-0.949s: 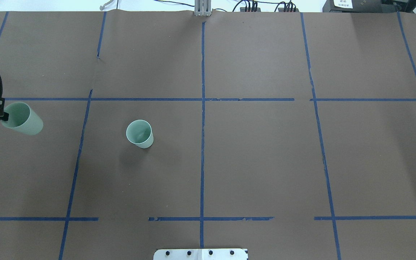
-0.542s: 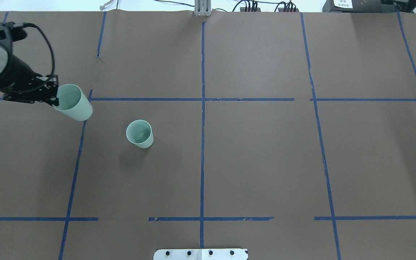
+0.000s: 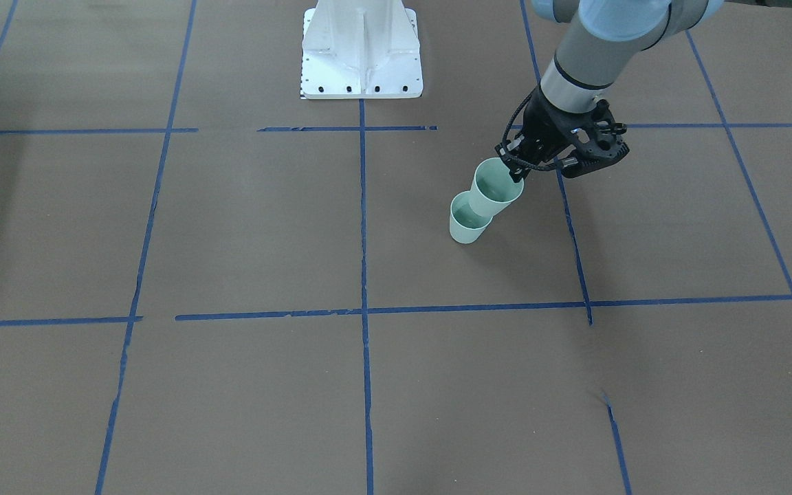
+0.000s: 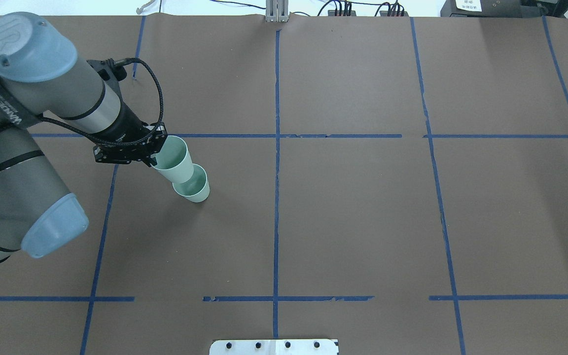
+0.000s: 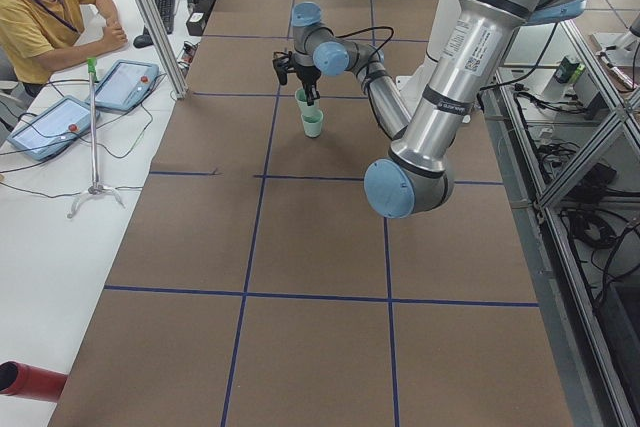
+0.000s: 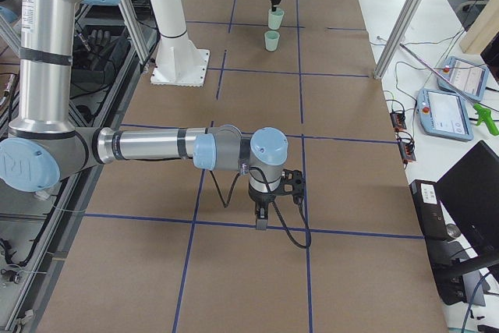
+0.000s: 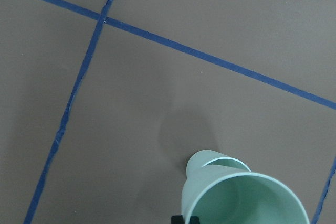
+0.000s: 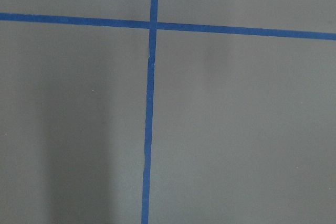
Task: Stack cups
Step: 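Lift the held cup and carry it with the left gripper over the other cup, then lower the cup into the other green cup and open the left gripper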
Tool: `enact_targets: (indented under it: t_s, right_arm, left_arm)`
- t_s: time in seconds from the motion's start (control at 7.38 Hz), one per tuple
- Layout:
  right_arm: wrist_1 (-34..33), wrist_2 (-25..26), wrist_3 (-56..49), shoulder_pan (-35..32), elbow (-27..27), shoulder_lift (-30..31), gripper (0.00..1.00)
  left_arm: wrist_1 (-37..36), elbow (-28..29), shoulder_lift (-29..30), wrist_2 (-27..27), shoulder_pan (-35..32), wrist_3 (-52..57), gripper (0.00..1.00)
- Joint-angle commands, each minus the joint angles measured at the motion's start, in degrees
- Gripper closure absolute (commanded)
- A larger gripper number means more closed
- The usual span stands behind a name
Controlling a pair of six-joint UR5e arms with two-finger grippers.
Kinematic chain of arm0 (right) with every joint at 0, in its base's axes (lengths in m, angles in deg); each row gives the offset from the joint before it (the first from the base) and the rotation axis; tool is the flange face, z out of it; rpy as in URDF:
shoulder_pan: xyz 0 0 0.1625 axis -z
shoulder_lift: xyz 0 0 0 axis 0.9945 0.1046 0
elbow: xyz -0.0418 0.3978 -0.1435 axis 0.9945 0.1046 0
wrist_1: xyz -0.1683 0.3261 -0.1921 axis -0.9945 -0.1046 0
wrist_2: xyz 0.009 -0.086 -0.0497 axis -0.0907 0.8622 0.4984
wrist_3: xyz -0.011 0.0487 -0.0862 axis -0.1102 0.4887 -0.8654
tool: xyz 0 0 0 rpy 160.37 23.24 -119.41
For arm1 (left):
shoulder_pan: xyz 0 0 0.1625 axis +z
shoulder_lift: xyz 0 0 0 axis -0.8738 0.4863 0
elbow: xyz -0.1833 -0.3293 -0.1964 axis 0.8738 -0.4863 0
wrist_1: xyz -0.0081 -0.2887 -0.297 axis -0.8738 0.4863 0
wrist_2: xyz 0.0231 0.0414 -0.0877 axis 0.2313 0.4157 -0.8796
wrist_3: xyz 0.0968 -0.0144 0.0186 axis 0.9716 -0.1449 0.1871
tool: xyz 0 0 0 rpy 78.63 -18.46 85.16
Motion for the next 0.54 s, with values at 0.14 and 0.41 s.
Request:
enact_targets:
  t_s: [0.14,0.41]
  right_arm:
    - [0.00,0.00,0.00,0.08,0.00,0.00,0.00]
    - [0.00,0.00,0.00,0.00,0.00,0.00,0.00]
  left_arm:
    - [0.07,1.78,1.18,1.94,1.94,-1.58,1.00]
    - [0.16,2.48,1.18,2.03,2.20,-1.58,1.00]
